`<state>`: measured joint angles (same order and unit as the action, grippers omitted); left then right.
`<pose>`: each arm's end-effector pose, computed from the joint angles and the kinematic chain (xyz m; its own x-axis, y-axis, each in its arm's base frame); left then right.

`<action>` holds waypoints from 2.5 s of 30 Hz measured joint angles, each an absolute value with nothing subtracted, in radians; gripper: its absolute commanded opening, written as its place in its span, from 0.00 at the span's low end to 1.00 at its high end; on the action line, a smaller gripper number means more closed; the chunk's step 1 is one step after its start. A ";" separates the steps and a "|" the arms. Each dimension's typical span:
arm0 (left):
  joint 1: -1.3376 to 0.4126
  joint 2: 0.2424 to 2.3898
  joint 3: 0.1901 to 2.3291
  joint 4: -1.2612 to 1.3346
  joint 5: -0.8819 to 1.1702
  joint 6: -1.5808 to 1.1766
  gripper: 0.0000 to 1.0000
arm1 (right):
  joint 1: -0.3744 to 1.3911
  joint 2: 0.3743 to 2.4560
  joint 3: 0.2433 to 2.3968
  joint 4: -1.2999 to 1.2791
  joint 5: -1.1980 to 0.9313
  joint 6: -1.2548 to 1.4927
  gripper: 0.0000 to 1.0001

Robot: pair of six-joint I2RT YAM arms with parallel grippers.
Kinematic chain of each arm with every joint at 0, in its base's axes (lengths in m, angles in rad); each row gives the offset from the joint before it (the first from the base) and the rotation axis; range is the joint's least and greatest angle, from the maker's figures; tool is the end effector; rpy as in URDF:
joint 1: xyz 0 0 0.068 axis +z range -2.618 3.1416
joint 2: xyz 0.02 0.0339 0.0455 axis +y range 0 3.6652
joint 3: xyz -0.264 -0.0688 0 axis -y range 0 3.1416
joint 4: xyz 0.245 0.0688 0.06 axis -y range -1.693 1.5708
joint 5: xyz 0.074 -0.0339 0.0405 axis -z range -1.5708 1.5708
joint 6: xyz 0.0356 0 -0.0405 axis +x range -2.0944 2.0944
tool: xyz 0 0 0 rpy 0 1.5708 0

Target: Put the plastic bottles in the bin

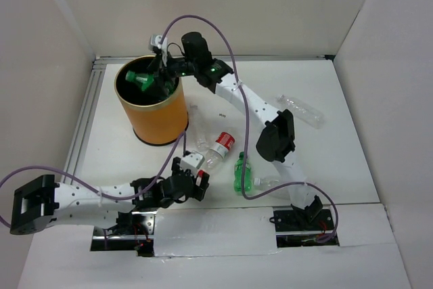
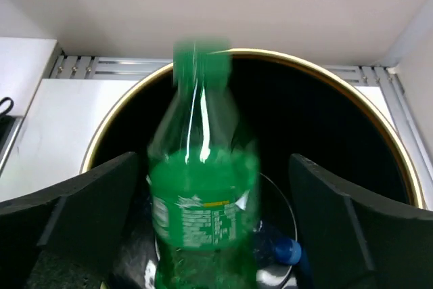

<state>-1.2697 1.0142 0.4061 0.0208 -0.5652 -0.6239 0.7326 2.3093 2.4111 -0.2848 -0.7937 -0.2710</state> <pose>0.0783 -0.1877 0.1893 -0.5273 0.0344 -0.8490 0.4512 0.8580 -0.2455 0.3790 0.3751 0.3753 0.1347 -0.1313 -0.9821 -0.9902 0.0179 -0.1382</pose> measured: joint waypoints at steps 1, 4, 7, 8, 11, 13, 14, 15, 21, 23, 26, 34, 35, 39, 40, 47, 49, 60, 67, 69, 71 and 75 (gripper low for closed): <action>-1.270 1.029 0.408 0.031 -0.573 -0.608 0.94 | 0.737 2.309 2.411 -0.282 -0.788 -0.265 1.00; -1.271 1.125 0.448 0.053 -0.599 -0.563 0.96 | 0.733 2.295 2.411 -0.267 -0.746 -0.216 1.00; -1.272 1.243 0.507 0.098 -0.628 -0.516 0.97 | 0.686 2.255 2.389 -0.266 -0.705 -0.176 0.95; -1.272 1.288 0.535 0.107 -0.640 -0.500 0.97 | 0.654 2.222 2.359 -0.270 -0.697 -0.171 0.91; -1.269 1.398 0.610 0.136 -0.680 -0.474 0.92 | 0.530 2.114 2.254 -0.292 -0.701 -0.166 0.69; -1.258 1.472 0.670 0.137 -0.702 -0.467 0.86 | 0.417 2.014 2.133 -0.303 -0.723 -0.173 0.60; -1.247 1.507 0.701 0.134 -0.709 -0.466 0.81 | 0.353 1.956 2.051 -0.301 -0.742 -0.179 0.60; -1.235 1.543 0.733 0.131 -0.716 -0.468 0.66 | 0.290 1.895 1.970 -0.312 -0.757 -0.184 0.60; -1.189 1.668 0.836 0.103 -0.719 -0.469 0.10 | 0.007 1.587 1.480 -0.352 -0.841 -0.249 0.75; -1.189 1.666 0.838 0.096 -0.710 -0.469 0.00 | -0.019 1.507 1.357 -0.385 -0.861 -0.274 0.86; -1.188 1.650 0.838 0.085 -0.680 -0.465 0.00 | -0.070 1.402 1.204 -0.399 -0.878 -0.296 1.00; -1.195 1.407 0.880 0.043 -0.627 -0.366 0.00 | -0.341 1.325 1.038 -0.385 -0.876 -0.299 0.82; -1.191 1.380 0.908 0.044 -0.630 -0.347 0.00 | -0.361 1.330 1.035 -0.385 -0.875 -0.302 0.78; -1.142 1.288 1.037 0.095 -0.657 -0.259 0.00 | -0.402 1.370 1.037 -0.382 -0.862 -0.344 0.72; -1.118 1.265 1.060 0.117 -0.669 -0.233 0.00 | -0.405 1.392 1.044 -0.387 -0.849 -0.361 0.76; -0.847 1.153 1.113 0.188 -0.775 -0.156 0.00 | -0.414 1.520 1.079 -0.398 -0.762 -0.448 0.99; -0.745 1.143 1.113 0.182 -0.799 -0.164 0.00 | -0.417 1.523 1.081 -0.397 -0.750 -0.461 0.99; -0.440 1.163 1.106 -0.001 -0.825 -0.268 0.82 | -0.417 1.692 1.214 -0.386 -0.692 -0.548 0.99; -0.485 1.127 1.103 -0.078 -0.838 -0.257 0.90 | -0.387 1.902 1.352 -0.413 -0.620 -0.654 0.99; -0.535 1.085 1.103 -0.094 -0.840 -0.240 0.93 | -0.364 1.957 1.403 -0.429 -0.610 -0.689 0.99; -0.601 1.032 1.103 -0.113 -0.838 -0.232 0.89 | -0.335 2.007 1.444 -0.437 -0.592 -0.725 0.95; -0.743 0.925 1.096 -0.163 -0.810 -0.242 0.84 | -0.273 2.048 1.451 -0.452 -0.546 -0.796 0.79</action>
<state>-0.7433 0.9249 1.0958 -0.1627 -0.8101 -0.2424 -0.2733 2.0483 1.4506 -0.4519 -0.5465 -0.7963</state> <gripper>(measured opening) 0.870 0.873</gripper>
